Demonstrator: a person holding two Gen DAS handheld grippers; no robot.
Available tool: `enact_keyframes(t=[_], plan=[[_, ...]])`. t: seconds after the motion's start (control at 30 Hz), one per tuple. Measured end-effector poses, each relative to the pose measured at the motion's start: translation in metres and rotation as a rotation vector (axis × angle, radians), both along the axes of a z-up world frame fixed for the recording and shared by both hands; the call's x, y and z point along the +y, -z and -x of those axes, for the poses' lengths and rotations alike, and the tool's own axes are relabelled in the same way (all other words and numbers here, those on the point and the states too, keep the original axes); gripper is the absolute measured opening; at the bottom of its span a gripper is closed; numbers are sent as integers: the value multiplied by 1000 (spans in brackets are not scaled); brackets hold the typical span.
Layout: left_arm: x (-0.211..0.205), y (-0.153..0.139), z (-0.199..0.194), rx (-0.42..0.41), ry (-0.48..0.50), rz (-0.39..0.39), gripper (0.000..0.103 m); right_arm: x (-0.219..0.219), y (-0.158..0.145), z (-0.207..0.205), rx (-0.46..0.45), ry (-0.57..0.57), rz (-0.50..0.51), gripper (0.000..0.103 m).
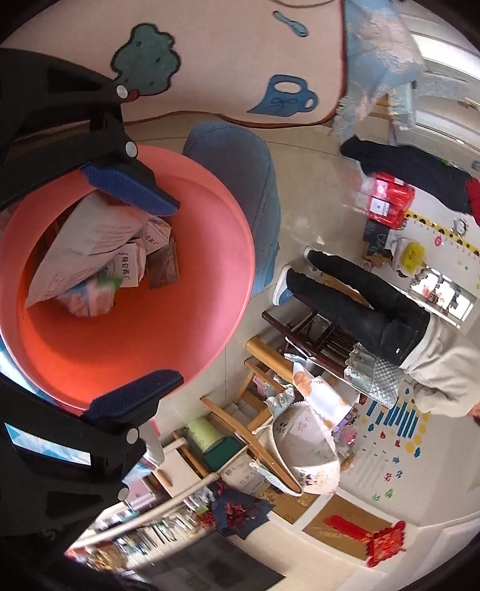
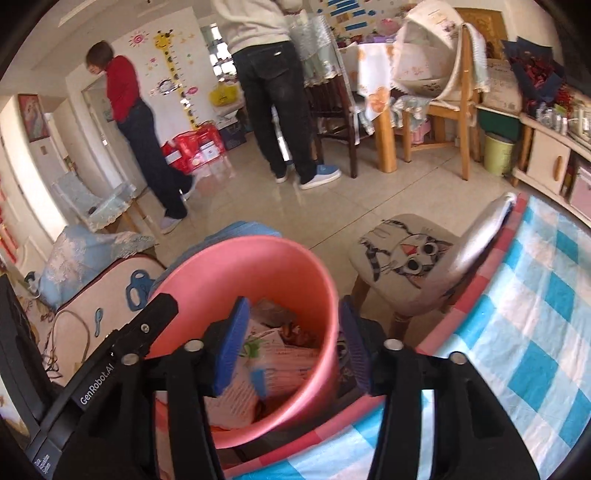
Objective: Collect trash
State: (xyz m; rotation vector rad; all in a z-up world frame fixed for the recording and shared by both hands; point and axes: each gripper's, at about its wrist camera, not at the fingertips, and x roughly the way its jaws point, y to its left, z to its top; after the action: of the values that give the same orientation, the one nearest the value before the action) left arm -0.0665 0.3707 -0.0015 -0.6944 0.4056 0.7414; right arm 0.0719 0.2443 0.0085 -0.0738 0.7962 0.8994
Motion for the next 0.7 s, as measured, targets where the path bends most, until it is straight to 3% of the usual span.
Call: enact_keyframes(t=[0.27, 0.7], plan=[[-36, -8, -24, 100, 131, -142, 96, -56, -1, 13, -72, 145, 22, 83], [-125, -23, -37, 106, 357, -331, 99, -183, 14, 44, -69, 384, 63, 88]])
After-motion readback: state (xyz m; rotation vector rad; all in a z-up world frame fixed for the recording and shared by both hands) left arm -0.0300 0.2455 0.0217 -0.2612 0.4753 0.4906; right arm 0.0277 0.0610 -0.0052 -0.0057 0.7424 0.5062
